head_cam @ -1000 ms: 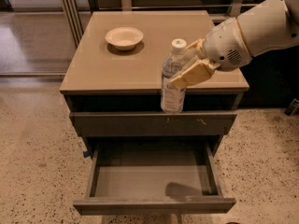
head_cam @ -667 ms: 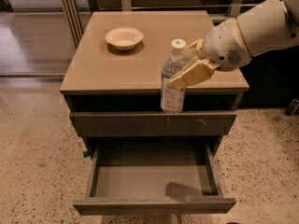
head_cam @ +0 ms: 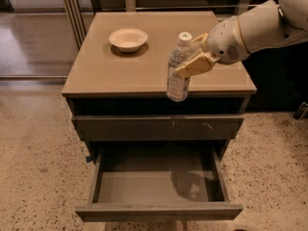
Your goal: Pick blue plastic bottle from middle drawer and place on counter
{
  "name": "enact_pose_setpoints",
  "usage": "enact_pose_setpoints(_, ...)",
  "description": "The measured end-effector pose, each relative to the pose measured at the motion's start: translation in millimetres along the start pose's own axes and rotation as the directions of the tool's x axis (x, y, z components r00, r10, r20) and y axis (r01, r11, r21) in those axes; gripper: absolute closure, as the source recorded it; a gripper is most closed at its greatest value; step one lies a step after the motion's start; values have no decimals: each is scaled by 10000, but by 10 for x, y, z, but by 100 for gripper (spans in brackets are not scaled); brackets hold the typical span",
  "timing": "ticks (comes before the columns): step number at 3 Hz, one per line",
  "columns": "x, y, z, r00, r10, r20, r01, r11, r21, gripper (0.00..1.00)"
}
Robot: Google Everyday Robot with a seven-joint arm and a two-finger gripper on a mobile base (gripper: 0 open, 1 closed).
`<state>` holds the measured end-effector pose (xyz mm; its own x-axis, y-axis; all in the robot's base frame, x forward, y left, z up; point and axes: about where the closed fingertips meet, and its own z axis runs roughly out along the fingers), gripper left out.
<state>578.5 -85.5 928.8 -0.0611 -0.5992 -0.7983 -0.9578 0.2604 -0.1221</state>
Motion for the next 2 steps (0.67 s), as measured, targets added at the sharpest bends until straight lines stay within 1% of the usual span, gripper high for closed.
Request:
enact_pose_setpoints(1, 10, -455, 79, 9997, 123, 190, -128, 9996, 243, 100)
enact_pose_setpoints(2, -36, -816, 120, 9994, 310, 141, -313, 9991, 276, 100)
